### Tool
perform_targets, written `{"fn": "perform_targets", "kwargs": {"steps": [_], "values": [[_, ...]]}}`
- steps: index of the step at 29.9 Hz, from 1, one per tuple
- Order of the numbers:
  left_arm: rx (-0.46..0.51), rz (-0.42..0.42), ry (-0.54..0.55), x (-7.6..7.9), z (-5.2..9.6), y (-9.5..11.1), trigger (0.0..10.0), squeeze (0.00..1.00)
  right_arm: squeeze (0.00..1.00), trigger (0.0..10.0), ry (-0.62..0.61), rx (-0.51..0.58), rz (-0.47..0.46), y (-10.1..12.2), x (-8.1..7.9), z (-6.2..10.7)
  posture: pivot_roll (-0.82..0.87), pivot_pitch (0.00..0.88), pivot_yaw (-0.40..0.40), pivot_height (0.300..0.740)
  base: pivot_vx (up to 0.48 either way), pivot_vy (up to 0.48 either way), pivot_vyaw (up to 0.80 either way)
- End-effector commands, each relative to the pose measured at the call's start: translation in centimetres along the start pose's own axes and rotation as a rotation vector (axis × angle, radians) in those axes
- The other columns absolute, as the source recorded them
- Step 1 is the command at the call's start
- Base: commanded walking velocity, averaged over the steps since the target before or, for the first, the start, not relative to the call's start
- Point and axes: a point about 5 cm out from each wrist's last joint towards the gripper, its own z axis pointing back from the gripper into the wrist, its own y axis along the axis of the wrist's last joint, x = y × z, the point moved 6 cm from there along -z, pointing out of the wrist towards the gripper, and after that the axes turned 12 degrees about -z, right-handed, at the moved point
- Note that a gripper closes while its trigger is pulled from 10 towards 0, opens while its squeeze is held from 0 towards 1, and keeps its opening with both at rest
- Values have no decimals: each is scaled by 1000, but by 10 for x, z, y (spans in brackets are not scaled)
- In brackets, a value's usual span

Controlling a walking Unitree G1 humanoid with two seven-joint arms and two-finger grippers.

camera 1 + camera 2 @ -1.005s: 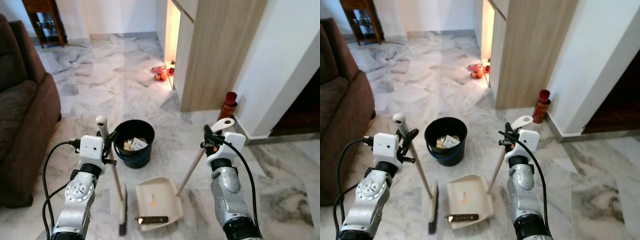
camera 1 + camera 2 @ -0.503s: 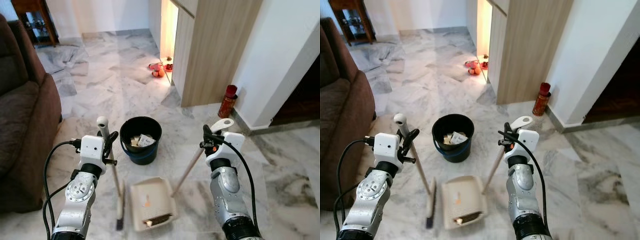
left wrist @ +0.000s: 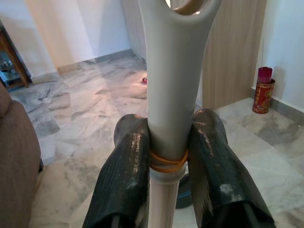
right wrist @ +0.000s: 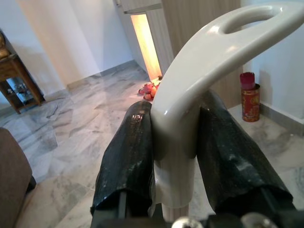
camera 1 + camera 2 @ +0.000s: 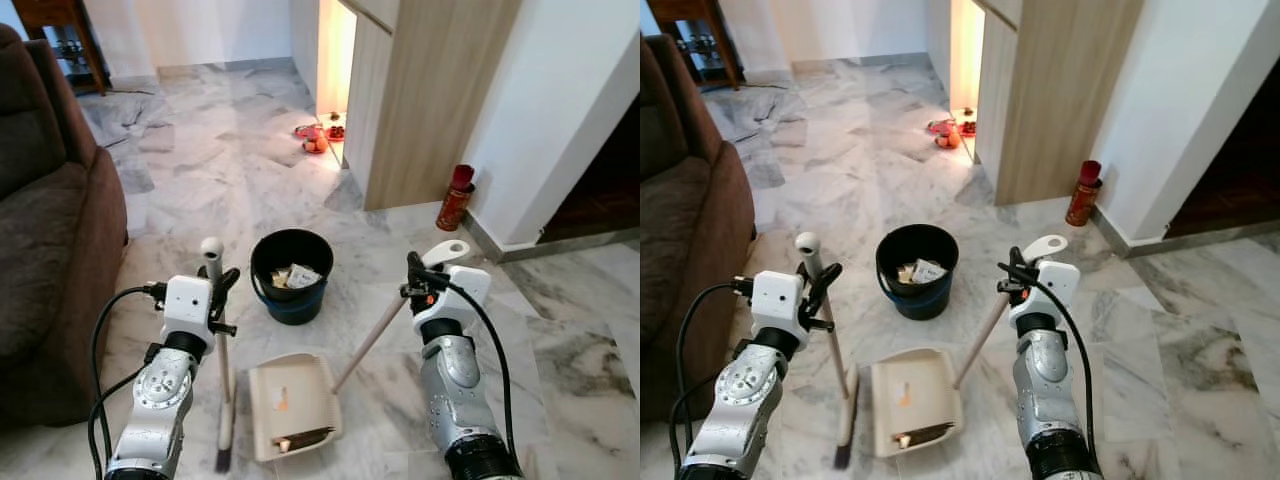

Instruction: Sweep floor

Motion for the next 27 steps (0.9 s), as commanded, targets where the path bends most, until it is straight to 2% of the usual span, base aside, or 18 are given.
{"fn": "perform_targets", "kwargs": {"steps": [1,27], "values": [[57,-4,4,-3,-5,16,10000,0,0,10000,13,50,-1,13,-3,-3,65,0,-4,740,262,0,0],[59,-10,6,-3,-8,18,10000,0,0,10000,26,52,17,15,-3,-5,65,0,-8,740,362,0,0]]}}
